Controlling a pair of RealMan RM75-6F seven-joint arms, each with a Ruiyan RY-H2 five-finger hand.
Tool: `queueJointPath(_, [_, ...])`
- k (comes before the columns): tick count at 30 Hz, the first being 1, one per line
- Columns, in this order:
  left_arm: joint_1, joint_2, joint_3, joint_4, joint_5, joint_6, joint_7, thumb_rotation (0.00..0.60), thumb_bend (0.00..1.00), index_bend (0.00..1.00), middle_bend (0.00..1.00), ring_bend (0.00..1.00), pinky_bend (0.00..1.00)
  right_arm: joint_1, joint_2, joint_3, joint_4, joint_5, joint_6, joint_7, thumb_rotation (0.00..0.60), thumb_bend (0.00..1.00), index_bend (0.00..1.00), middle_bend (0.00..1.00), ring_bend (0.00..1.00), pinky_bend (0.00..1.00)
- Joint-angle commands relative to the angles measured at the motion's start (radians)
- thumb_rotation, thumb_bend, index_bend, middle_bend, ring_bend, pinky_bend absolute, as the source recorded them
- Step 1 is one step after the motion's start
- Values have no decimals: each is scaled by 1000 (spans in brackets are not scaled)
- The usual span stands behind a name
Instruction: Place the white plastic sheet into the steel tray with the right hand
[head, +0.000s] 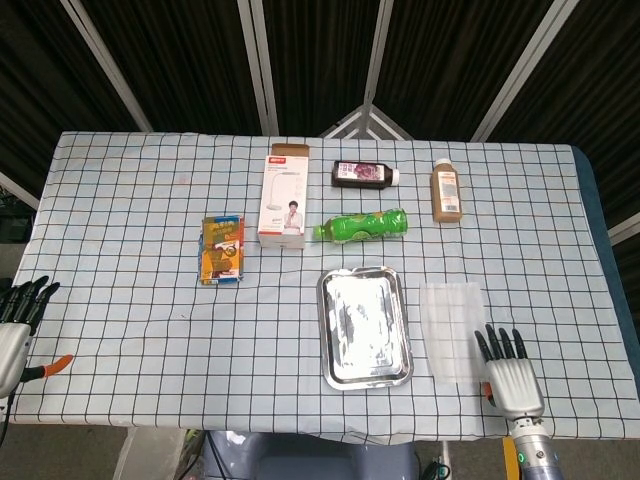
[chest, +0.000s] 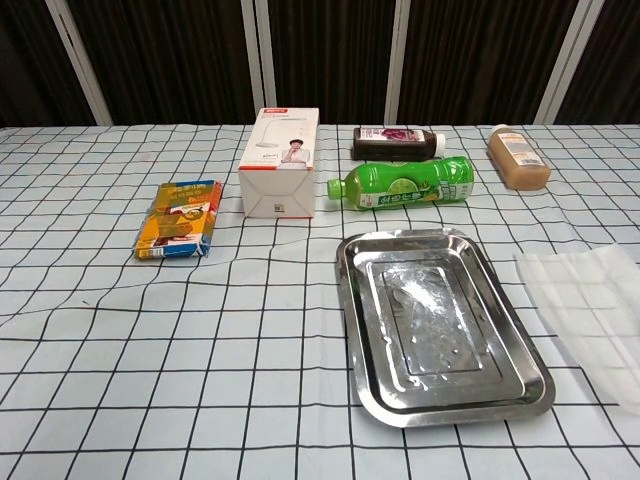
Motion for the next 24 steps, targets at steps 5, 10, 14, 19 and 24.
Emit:
queueJointPath(5, [-1, 2, 0, -3, -3, -4, -6, 600, 0, 0, 0, 0, 0, 1, -13, 8, 9, 16, -3, -5, 600, 386, 0, 0, 0, 0])
queueJointPath(10, [-1, 3, -1, -5, -3, -4, -9, 600, 0, 0, 0, 0, 0, 5, -17, 5, 15, -1, 7, -2, 600, 388, 7, 0, 0, 0])
queueJointPath(14, [0, 2, -1, -5, -2, -1, -12, 600, 0, 0, 0, 0, 0, 8, -25, 2, 28, -20, 12, 25, 600, 451, 114, 0, 0, 0])
queueJointPath(19, [1, 3, -2, -6, -2, 1, -16, 600, 0, 0, 0, 0, 0, 9, -40, 0, 49, -37, 20, 55, 600, 511, 208, 20, 0, 0])
queueJointPath(24, [0, 2, -2, -5, -1, 1, -18, 600, 0, 0, 0, 0, 0, 13, -51, 3, 61, -52, 27, 83, 600, 513, 230, 41, 3, 0])
